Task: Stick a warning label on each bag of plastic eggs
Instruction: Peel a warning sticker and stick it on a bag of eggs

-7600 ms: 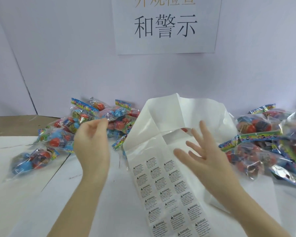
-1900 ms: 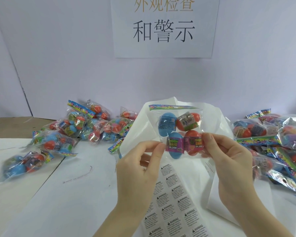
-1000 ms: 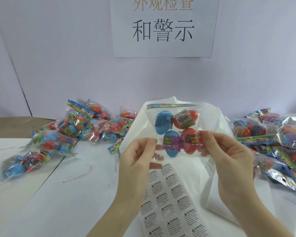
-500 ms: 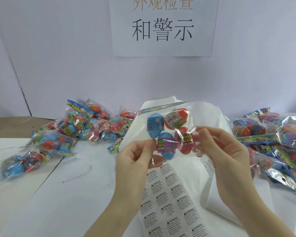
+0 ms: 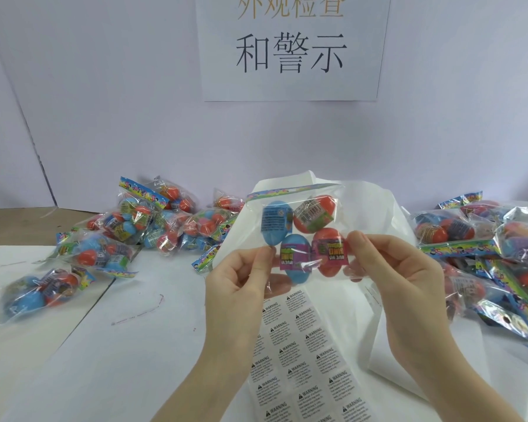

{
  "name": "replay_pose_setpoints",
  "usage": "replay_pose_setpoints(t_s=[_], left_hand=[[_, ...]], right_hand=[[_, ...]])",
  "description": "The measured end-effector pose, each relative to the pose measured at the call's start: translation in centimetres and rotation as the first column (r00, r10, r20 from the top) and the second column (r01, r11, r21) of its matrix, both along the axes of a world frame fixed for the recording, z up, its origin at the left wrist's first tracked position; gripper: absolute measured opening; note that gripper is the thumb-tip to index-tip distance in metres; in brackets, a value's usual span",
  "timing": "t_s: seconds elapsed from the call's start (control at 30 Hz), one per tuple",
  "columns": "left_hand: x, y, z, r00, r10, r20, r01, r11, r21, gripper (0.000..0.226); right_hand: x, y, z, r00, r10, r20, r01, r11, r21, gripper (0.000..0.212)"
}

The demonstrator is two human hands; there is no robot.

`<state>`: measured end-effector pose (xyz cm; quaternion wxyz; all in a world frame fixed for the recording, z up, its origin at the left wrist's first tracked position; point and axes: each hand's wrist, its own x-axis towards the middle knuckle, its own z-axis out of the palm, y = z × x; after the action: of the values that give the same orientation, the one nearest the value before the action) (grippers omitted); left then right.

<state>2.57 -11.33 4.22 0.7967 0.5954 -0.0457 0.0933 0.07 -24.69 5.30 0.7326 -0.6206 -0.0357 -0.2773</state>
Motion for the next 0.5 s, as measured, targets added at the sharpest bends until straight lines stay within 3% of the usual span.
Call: replay_pose_setpoints(t_s=[0.5], left_hand=[[0.06, 0.09, -0.24, 1.0, 0.005, 0.004, -0.005, 1.0, 0.01, 0.018]], right_hand=[[0.18, -0.63, -0.02, 0.953, 0.246, -0.178, -0.211, 0.958, 0.194, 0.024]])
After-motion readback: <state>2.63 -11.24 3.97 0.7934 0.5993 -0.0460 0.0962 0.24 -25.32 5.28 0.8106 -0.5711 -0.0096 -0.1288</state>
